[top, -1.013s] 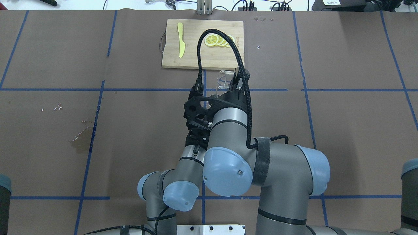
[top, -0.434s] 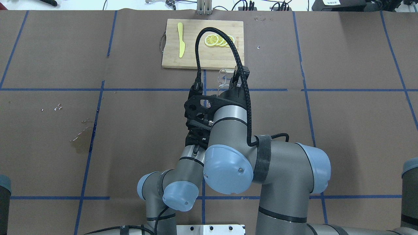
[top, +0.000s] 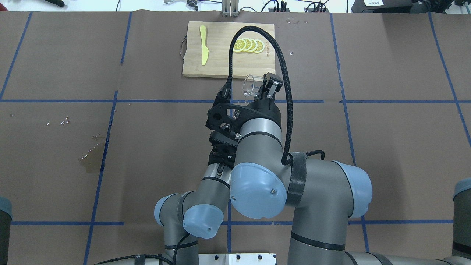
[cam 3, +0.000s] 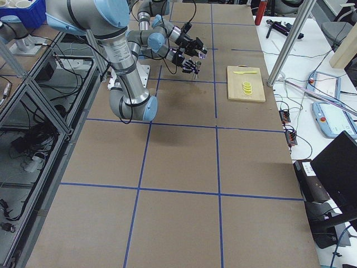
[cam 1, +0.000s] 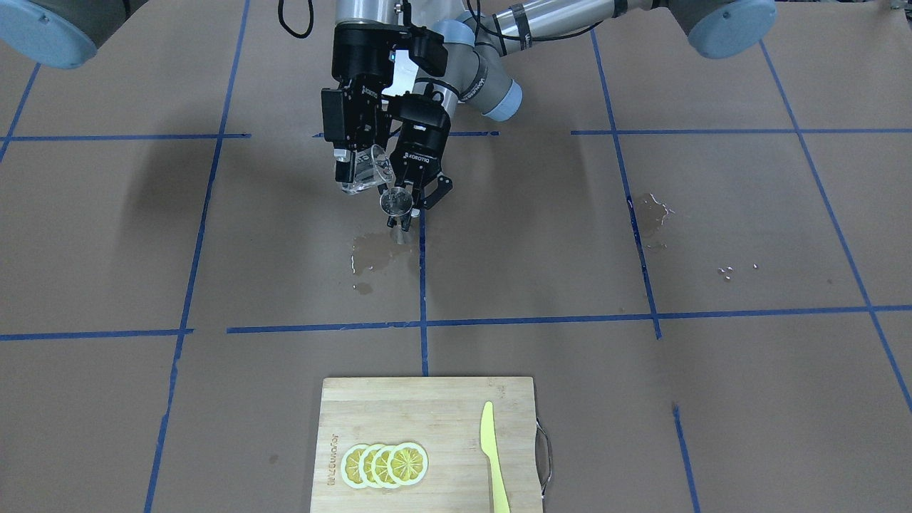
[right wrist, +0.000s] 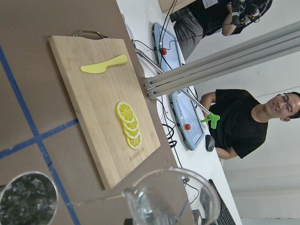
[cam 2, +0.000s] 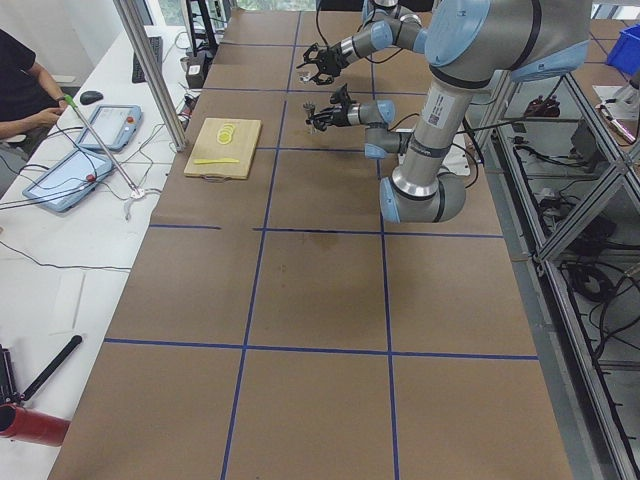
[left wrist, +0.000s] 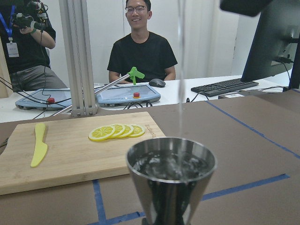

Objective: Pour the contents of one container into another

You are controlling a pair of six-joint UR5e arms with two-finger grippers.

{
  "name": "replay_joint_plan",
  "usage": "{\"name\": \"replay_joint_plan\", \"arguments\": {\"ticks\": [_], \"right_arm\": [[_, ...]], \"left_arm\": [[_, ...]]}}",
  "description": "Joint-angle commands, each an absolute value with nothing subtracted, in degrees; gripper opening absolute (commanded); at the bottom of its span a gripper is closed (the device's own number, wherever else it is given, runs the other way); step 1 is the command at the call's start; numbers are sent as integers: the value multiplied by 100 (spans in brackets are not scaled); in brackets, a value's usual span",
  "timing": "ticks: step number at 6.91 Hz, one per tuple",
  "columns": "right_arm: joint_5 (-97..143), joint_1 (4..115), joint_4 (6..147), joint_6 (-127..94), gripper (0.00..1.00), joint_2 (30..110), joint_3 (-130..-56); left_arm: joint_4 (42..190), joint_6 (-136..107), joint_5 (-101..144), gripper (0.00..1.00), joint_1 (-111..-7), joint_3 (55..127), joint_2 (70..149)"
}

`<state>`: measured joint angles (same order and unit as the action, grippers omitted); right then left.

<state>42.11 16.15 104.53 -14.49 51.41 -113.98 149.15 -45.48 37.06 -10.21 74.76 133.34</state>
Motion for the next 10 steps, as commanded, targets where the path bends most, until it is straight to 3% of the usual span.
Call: {"name": "replay_joint_plan", "arguments": {"ticks": [1,6,9,10], "right_arm": [[4245,1643,9803,-3108,0,5307,-11391],[4525,1749,7316,-5771,0,7299,-11645],[5148,2143,5349,-5906,0,8881,-11593],[5185,2232,5187,-5889,0,9173,-11567]], "left_arm": [[14924,-4526,3709,0,-1063,7716,13159],[15684,-4280,3718,0,-1300,8946,11728],[16372,-4298,3718,0,-1327,9341,10369],[17583,-4315,3866,0,-1327,9386,9788]]}}
